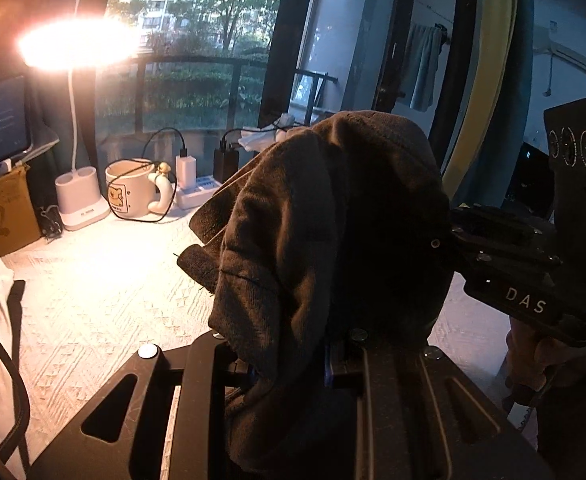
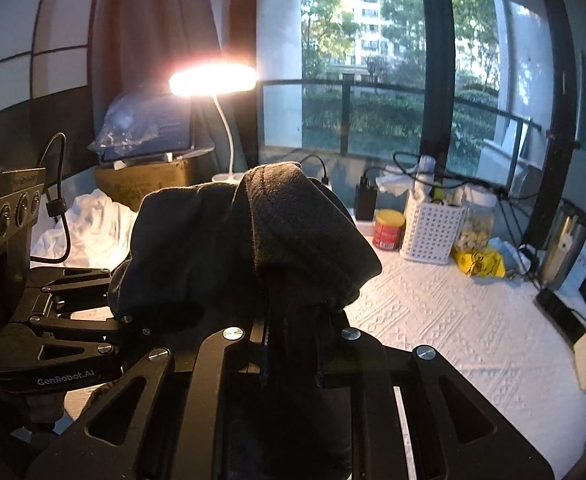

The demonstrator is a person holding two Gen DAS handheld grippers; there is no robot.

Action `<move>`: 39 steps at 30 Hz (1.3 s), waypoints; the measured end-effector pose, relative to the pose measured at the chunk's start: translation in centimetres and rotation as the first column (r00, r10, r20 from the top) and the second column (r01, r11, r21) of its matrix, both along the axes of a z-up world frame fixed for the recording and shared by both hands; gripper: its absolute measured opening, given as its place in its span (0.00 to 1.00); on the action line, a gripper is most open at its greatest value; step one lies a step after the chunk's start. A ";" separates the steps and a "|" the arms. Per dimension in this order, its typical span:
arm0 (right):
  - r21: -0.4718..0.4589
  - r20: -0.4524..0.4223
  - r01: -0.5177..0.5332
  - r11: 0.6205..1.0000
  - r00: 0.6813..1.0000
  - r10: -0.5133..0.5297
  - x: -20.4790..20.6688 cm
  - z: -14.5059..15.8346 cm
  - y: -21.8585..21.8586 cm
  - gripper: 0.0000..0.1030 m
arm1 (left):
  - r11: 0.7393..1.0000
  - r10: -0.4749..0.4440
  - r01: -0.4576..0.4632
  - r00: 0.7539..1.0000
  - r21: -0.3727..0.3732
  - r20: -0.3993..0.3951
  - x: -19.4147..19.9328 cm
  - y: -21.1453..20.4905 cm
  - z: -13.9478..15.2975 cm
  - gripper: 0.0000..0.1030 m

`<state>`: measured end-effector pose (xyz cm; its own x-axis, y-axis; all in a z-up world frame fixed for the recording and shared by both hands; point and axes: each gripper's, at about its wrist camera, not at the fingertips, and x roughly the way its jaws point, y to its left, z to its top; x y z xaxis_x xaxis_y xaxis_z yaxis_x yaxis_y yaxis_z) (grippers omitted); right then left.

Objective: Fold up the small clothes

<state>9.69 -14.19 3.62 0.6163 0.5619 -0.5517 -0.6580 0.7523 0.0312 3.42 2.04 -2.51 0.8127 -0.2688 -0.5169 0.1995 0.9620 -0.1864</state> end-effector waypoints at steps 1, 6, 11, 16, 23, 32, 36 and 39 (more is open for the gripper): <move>0.002 0.011 -0.001 1.000 1.000 0.000 -0.5 0.4 0.0 0.17 | 1.000 0.001 -0.001 1.000 0.000 0.009 -0.5 0.0 0.2 0.20; 0.020 0.050 -0.004 1.000 0.999 0.003 -2.3 1.8 -0.2 0.17 | 1.000 -0.001 0.001 0.999 0.004 0.050 -1.8 0.4 0.9 0.20; 0.036 0.090 -0.010 0.999 0.996 0.006 -4.1 3.1 -0.2 0.17 | 1.000 -0.001 0.000 0.996 0.012 0.089 -3.2 0.7 1.7 0.19; 0.054 0.132 -0.014 0.998 0.991 0.007 -5.7 4.6 -0.3 0.17 | 1.000 -0.003 0.001 0.990 0.015 0.139 -4.4 0.9 2.9 0.19; 0.084 0.186 -0.010 0.996 0.983 -0.006 -7.8 6.9 -0.3 0.16 | 1.000 0.010 -0.013 0.976 0.013 0.216 -6.2 1.6 4.6 0.19; 0.109 0.263 -0.045 0.993 0.965 0.015 -10.7 9.8 1.1 0.16 | 0.998 0.060 -0.063 0.950 -0.001 0.307 -8.3 4.2 6.3 0.18; 0.119 0.297 -0.083 0.989 0.954 0.045 -12.1 11.0 2.2 0.16 | 0.995 0.090 -0.098 0.933 0.008 0.348 -9.8 5.7 7.2 0.18; 0.123 0.318 -0.119 0.985 0.945 0.075 -12.9 11.8 3.4 0.16 | 0.991 0.121 -0.135 0.919 0.012 0.376 -10.9 7.3 7.8 0.18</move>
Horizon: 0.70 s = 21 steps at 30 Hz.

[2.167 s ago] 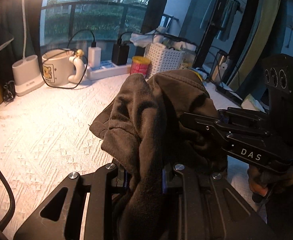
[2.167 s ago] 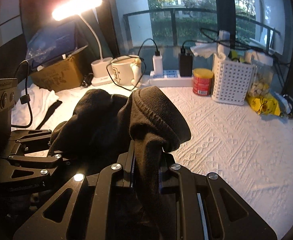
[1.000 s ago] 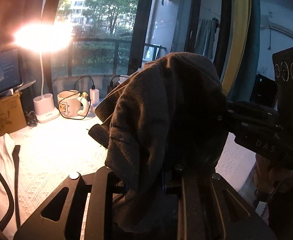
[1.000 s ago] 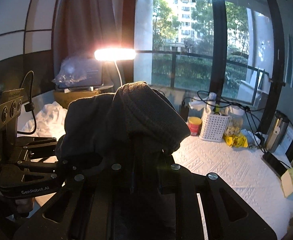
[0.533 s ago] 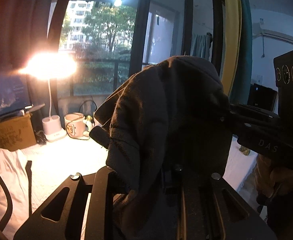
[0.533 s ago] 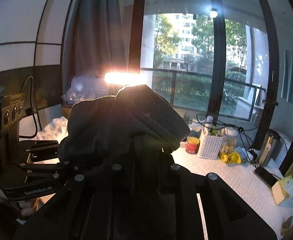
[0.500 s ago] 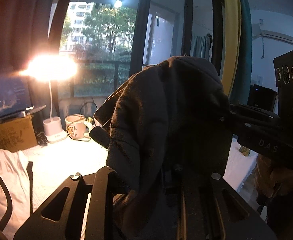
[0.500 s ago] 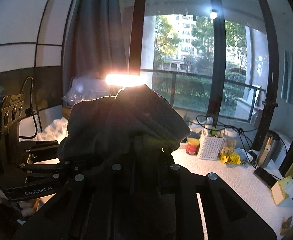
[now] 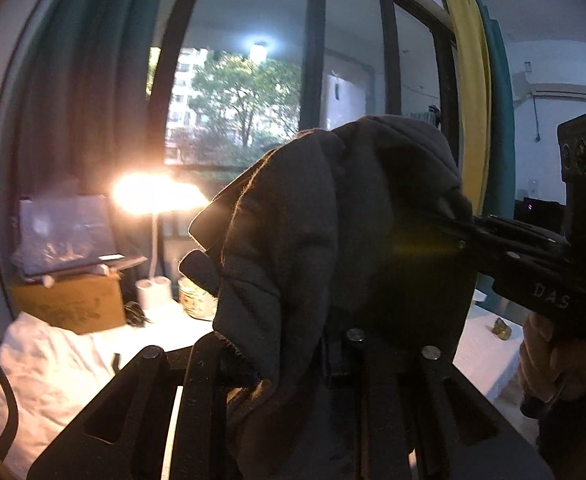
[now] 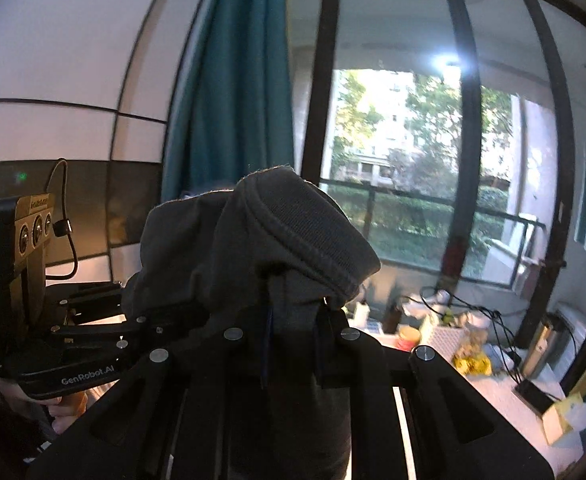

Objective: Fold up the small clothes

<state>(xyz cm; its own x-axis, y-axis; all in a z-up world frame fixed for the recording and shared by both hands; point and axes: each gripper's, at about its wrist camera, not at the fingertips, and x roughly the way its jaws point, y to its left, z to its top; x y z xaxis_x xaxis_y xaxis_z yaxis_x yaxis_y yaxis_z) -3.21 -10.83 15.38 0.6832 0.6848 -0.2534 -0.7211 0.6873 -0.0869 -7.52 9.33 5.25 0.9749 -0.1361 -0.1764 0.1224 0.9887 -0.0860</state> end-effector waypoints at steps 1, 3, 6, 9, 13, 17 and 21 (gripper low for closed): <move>0.002 0.002 -0.007 1.000 1.000 0.007 0.1 0.1 0.4 0.16 | 1.000 0.007 -0.007 1.000 0.000 0.007 -0.4 0.5 0.1 0.18; 0.011 0.006 -0.026 1.000 1.000 0.026 -0.3 0.6 1.5 0.16 | 1.000 0.017 -0.017 1.000 -0.008 0.015 -1.1 1.8 0.2 0.18; 0.021 0.021 -0.061 0.998 0.998 0.061 -1.1 0.9 2.9 0.16 | 0.999 0.038 -0.038 0.999 -0.008 0.023 -1.7 3.5 0.2 0.18; 0.009 0.045 -0.096 0.995 0.994 0.095 -2.0 1.2 4.5 0.16 | 0.997 0.074 -0.074 0.997 0.002 0.035 -2.7 5.2 0.4 0.18; 0.000 0.059 -0.144 0.990 0.988 0.144 -3.0 1.3 6.2 0.16 | 0.994 0.106 -0.107 0.993 0.007 0.048 -4.3 6.5 0.5 0.18; -0.010 0.058 -0.167 0.986 0.984 0.168 -3.4 0.7 7.7 0.16 | 0.991 0.135 -0.136 0.990 0.020 0.041 -4.9 7.5 0.0 0.18; -0.023 0.032 -0.177 0.984 0.984 0.178 -3.6 -0.1 8.9 0.16 | 0.989 0.149 -0.149 0.989 0.025 0.019 -4.7 8.3 -0.9 0.18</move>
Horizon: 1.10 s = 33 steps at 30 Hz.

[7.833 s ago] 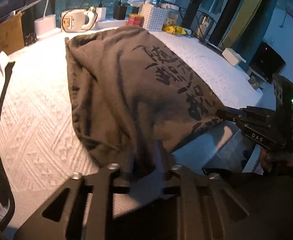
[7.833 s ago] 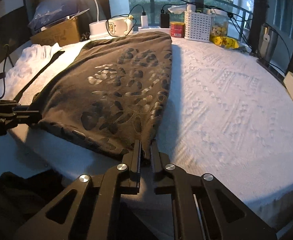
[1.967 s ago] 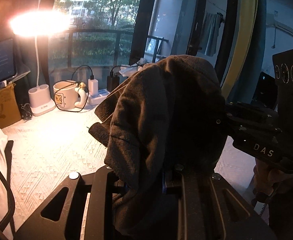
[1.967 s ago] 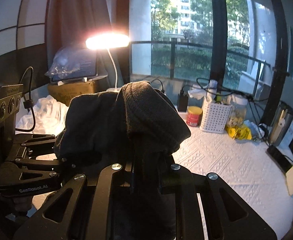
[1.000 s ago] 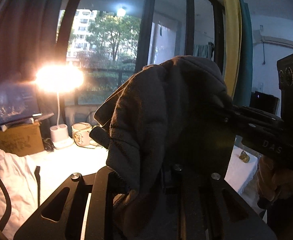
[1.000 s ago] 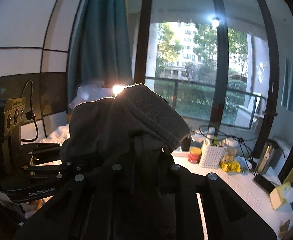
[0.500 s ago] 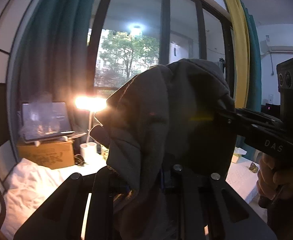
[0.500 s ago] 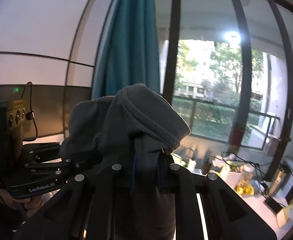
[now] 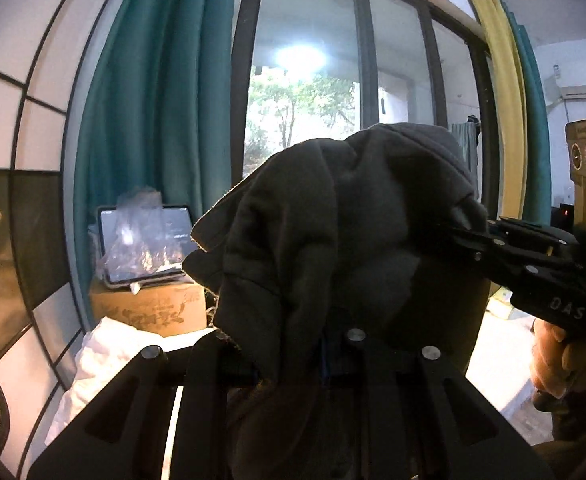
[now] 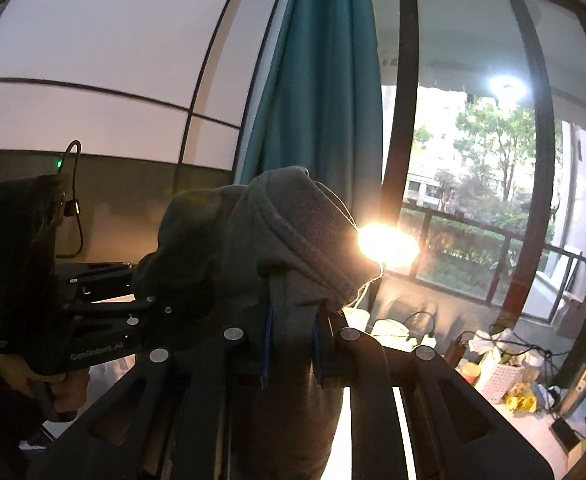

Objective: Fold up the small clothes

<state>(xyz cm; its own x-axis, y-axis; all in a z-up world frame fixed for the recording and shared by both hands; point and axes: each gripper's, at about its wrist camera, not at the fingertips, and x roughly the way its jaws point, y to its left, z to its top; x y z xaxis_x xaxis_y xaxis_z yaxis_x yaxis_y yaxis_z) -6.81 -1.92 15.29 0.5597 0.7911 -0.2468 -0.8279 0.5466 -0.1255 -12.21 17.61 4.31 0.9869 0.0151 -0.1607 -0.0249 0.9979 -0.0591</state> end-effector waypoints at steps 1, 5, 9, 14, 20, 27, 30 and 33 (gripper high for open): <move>-0.005 -0.005 0.001 1.000 1.000 -0.002 0.0 -0.2 0.2 0.16 | 1.000 0.000 0.000 1.000 -0.005 -0.011 0.2 0.2 -0.3 0.18; -0.039 -0.028 0.010 0.999 1.000 -0.011 0.5 -1.1 1.4 0.16 | 1.000 0.000 -0.001 0.999 -0.025 -0.054 1.2 0.9 -1.7 0.18; -0.053 -0.062 0.021 0.998 0.998 -0.024 2.0 -2.2 2.1 0.16 | 1.000 -0.002 0.000 0.997 -0.023 -0.080 2.3 1.1 -2.4 0.18; -0.065 -0.089 0.033 0.997 0.995 -0.039 3.8 -3.3 2.7 0.16 | 0.999 -0.012 0.008 0.994 -0.035 -0.110 4.1 1.5 -3.1 0.18; -0.078 -0.155 0.059 0.995 0.985 -0.070 6.6 -5.2 3.4 0.16 | 0.999 -0.033 0.025 0.985 -0.049 -0.170 6.7 1.8 -4.2 0.18; -0.105 -0.207 0.078 0.991 0.973 -0.098 9.9 -7.1 5.2 0.16 | 0.998 -0.049 0.037 0.973 -0.058 -0.224 9.3 2.7 -5.5 0.18; -0.124 -0.225 0.081 0.989 0.968 -0.107 11.2 -8.2 6.2 0.16 | 0.998 -0.051 0.037 0.967 -0.060 -0.251 10.4 3.2 -6.3 0.18; -0.140 -0.249 0.080 0.987 0.962 -0.113 12.4 -9.3 7.1 0.16 | 0.997 -0.056 0.039 0.957 -0.065 -0.286 11.5 3.6 -6.9 0.18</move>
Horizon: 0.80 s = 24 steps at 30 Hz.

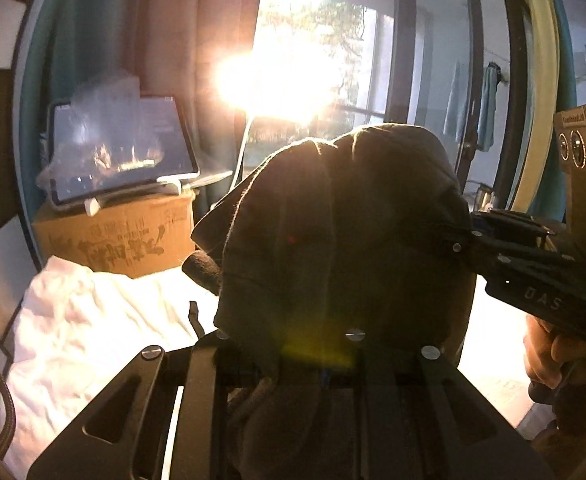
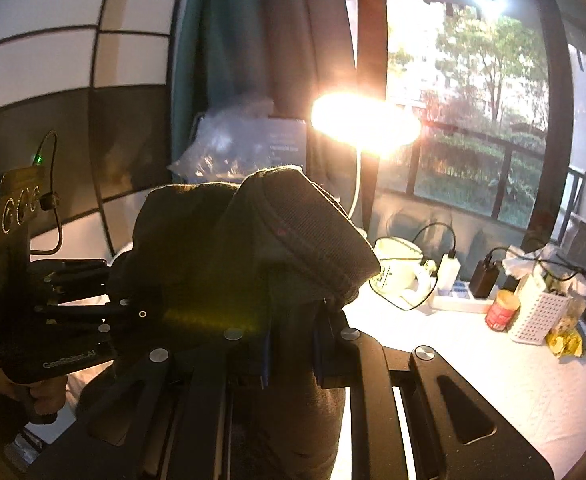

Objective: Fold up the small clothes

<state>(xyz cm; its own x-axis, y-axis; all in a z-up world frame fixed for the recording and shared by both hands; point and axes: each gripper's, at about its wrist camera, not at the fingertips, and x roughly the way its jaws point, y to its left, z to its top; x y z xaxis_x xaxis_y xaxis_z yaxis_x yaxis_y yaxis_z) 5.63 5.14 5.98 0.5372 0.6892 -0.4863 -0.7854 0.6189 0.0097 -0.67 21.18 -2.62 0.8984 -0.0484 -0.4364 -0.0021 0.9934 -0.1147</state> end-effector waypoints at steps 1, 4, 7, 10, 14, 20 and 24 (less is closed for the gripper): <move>-0.003 -0.010 0.002 1.000 1.000 -0.002 0.4 -0.4 0.2 0.16 | 1.000 -0.001 0.001 1.000 0.000 -0.012 0.4 0.0 -0.2 0.18; -0.009 -0.031 0.010 1.000 0.999 -0.010 1.7 -1.3 0.7 0.16 | 1.000 -0.005 0.005 0.999 0.005 -0.035 1.3 0.0 -0.5 0.18; -0.011 -0.061 0.019 1.000 0.998 -0.019 2.8 -2.0 1.0 0.16 | 1.000 -0.007 0.008 0.998 0.013 -0.058 2.2 -0.1 -0.8 0.18; -0.016 -0.099 0.024 1.000 0.995 -0.025 4.2 -3.1 1.5 0.16 | 1.000 -0.004 0.006 0.996 0.020 -0.085 3.2 -0.1 -1.4 0.18; -0.027 -0.141 0.022 0.999 0.990 -0.026 5.6 -4.6 2.1 0.16 | 1.000 -0.001 0.002 0.991 0.009 -0.130 4.7 0.8 -2.5 0.18; -0.044 -0.202 0.018 0.999 0.979 -0.026 7.7 -6.8 3.0 0.16 | 1.000 0.006 -0.007 0.981 -0.004 -0.193 6.8 1.5 -4.1 0.18; -0.054 -0.240 0.016 0.998 0.970 -0.029 9.3 -8.2 3.5 0.16 | 1.000 0.010 -0.012 0.974 -0.009 -0.227 8.0 1.9 -4.8 0.18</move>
<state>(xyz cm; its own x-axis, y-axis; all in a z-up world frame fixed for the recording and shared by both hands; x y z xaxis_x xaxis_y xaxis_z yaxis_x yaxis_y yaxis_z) 14.93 8.65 -2.23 0.4152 0.6491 -0.6374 -0.7498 0.6410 0.1643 7.31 23.09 -7.39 0.7768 -0.0446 -0.6282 -0.0399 0.9920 -0.1197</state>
